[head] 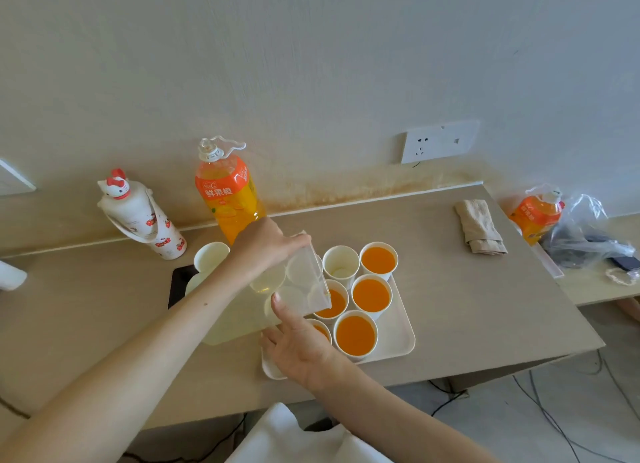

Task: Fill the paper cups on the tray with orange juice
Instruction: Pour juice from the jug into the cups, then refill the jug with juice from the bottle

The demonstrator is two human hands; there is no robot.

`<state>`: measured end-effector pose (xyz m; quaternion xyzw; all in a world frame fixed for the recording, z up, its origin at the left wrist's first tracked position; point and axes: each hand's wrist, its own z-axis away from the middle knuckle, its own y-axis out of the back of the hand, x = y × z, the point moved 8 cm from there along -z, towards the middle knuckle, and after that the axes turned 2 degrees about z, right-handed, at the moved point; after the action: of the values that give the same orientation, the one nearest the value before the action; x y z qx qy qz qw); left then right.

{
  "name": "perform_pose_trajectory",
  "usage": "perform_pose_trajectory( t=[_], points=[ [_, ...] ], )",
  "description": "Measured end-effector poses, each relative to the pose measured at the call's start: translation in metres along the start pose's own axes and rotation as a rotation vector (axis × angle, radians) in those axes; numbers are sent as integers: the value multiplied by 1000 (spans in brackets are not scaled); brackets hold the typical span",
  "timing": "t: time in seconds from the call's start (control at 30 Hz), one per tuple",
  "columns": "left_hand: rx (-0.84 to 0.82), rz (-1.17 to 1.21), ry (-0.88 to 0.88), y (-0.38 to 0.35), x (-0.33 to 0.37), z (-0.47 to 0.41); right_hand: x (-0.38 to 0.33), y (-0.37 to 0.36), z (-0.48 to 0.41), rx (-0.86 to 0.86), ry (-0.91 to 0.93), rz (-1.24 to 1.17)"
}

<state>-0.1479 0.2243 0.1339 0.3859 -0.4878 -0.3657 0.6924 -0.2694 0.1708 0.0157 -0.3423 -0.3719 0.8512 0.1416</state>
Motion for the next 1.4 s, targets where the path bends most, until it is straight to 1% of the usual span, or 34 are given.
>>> perform_pose_trajectory(
  t=[0.17,0.33,0.5,0.6,0.67,0.8,0.9,0.97,1.03,1.17,1.3,1.4],
  points=[
    [16,55,15,10,-8,6,0,-5,-1,-13,1,17],
    [81,178,-6,35,-13,1,-14,-16,-8,7,22,50],
    [124,304,-32,59,-5,-2,-49,-28,-12,-18,96,125],
    [148,398,-64,70,1,-8,-75,-27,-18,25,140,203],
    [183,405,-98,79,9,-11,-91,-28,-20,48,170,235],
    [258,321,-123,94,27,-22,-133,-23,-23,72,234,315],
    [235,348,-135,91,37,-34,-162,-13,-25,129,297,367],
    [216,292,-140,91,45,-43,-182,-3,-28,185,374,357],
    [196,227,-137,87,52,-56,-203,2,-33,217,470,397],
    [75,358,-99,56,52,-81,-235,27,-48,335,549,532],
    [50,430,-89,26,45,-100,-252,49,-65,418,564,669],
    [44,511,-30,3,39,-111,-253,63,-80,437,547,684]
  ],
)
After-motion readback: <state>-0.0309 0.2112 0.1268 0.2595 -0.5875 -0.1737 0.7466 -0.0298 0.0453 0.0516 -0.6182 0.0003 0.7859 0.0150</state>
